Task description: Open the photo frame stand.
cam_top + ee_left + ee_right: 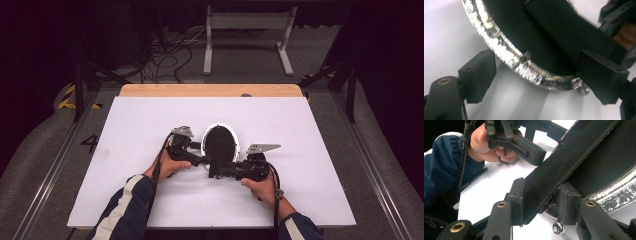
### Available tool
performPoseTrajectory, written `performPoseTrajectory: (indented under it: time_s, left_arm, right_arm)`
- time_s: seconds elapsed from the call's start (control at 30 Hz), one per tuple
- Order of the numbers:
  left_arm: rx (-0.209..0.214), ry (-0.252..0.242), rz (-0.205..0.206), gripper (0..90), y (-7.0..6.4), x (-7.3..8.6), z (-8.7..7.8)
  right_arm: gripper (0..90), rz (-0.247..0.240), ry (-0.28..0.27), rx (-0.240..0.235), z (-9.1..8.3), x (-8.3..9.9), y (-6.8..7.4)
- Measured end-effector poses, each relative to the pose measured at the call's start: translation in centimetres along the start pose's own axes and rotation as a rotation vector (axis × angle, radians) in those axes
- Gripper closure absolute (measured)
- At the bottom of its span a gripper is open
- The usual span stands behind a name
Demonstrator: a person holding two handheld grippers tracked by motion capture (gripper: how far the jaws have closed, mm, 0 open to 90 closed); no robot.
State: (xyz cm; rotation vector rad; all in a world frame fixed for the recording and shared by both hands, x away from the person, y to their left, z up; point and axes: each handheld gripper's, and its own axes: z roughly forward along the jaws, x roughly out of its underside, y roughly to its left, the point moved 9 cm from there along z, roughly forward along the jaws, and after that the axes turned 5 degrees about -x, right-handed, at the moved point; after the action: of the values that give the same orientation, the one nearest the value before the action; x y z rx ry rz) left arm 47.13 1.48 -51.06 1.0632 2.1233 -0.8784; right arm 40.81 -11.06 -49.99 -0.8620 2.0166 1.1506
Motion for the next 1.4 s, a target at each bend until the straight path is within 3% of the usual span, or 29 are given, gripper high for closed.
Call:
performPoseTrajectory:
  time_s: [0.07, 0.17, 0.3, 0.4, 0.47, 0.57, 0.67, 0.87, 0.97, 1.07, 1.23, 1.4]
  left_arm:
    - [-0.007, -0.001, 0.017, 16.4, 0.0, -0.2, -0.1]
    - [0.006, -0.015, 0.008, 18.5, -0.1, -0.3, -0.3]
    - [0.046, -0.069, -0.02, 22.9, -0.4, -0.7, -1.0]
    - [0.051, -0.085, -0.012, 25.1, -0.5, -0.9, -1.4]
    - [0.074, -0.123, -0.02, 26.4, -0.9, -1.2, -1.9]
    - [0.087, -0.161, 0.006, 29.3, -1.3, -1.6, -2.7]
    - [0.093, -0.138, 0.03, 33.9, -1.8, -1.4, -2.6]
    - [0.067, -0.129, 0.058, 41.8, -2.0, -1.5, -2.6]
    - [0.08, -0.118, 0.062, 42.0, -2.3, -1.3, -2.5]
    - [0.086, -0.12, 0.103, 48.4, -2.7, -1.1, -2.4]
    - [0.017, -0.107, 0.129, 66.8, -2.3, -1.0, -2.6]
    - [-0.019, -0.105, 0.179, 67.6, -2.7, -1.3, -2.8]
  right_arm:
    - [62.1, -0.002, 0.002, -0.008, -0.1, 0.1, 0.0]
    - [62.2, -0.01, 0.008, -0.013, -0.2, 0.1, 0.0]
    - [62.5, -0.025, 0.028, -0.012, -0.3, 0.3, 0.2]
    - [62.5, -0.033, 0.037, -0.004, -0.3, 0.4, 0.2]
    - [62.6, -0.038, 0.05, 0.009, -0.4, 0.5, 0.2]
    - [63.7, -0.041, 0.067, 0.032, -0.3, 0.8, -0.1]
    - [66.0, -0.043, 0.063, 0.051, -0.2, 0.7, -0.3]
    - [68.6, -0.047, 0.063, 0.071, -0.2, 0.7, -0.3]
    - [68.7, -0.051, 0.064, 0.076, -0.2, 0.7, -0.3]
    - [71.5, -0.046, 0.059, 0.074, -0.3, 0.7, -0.4]
    - [72.7, -0.049, 0.052, 0.083, -0.4, 0.7, -0.4]
    - [75.0, -0.053, 0.048, 0.092, -0.6, 0.5, -0.5]
